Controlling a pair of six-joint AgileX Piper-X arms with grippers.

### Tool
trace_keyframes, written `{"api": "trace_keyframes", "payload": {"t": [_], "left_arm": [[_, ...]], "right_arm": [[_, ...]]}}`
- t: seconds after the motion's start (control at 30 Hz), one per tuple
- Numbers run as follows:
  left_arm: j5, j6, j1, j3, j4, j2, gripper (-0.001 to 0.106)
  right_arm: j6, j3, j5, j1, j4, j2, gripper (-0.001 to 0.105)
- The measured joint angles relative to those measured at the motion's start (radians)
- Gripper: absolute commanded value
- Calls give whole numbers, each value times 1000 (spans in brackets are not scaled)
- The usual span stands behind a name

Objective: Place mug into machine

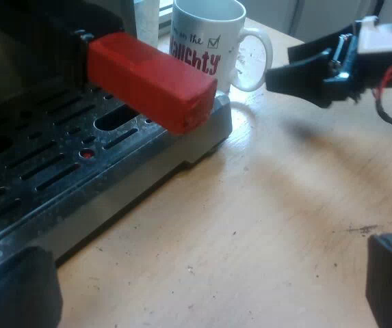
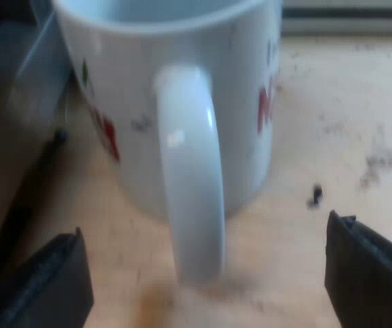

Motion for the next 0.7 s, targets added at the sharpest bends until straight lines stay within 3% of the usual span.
{"api": "trace_keyframes", "payload": {"t": [0.27, 0.4, 0.53, 0.67, 0.7], "left_arm": [[-10, 0, 0, 13, -2, 3, 93], [-10, 0, 0, 13, -2, 3, 93], [-10, 0, 0, 13, -2, 3, 93], [-10, 0, 0, 13, -2, 3, 93], [-10, 0, 0, 13, -2, 3, 93]], "right_arm": [[3, -148, 0, 0, -38, 156, 71], [3, -159, 0, 0, -37, 179, 68], [3, -159, 0, 0, -34, 179, 40], [3, -159, 0, 0, -31, 179, 0], [3, -159, 0, 0, -31, 179, 0]]}}
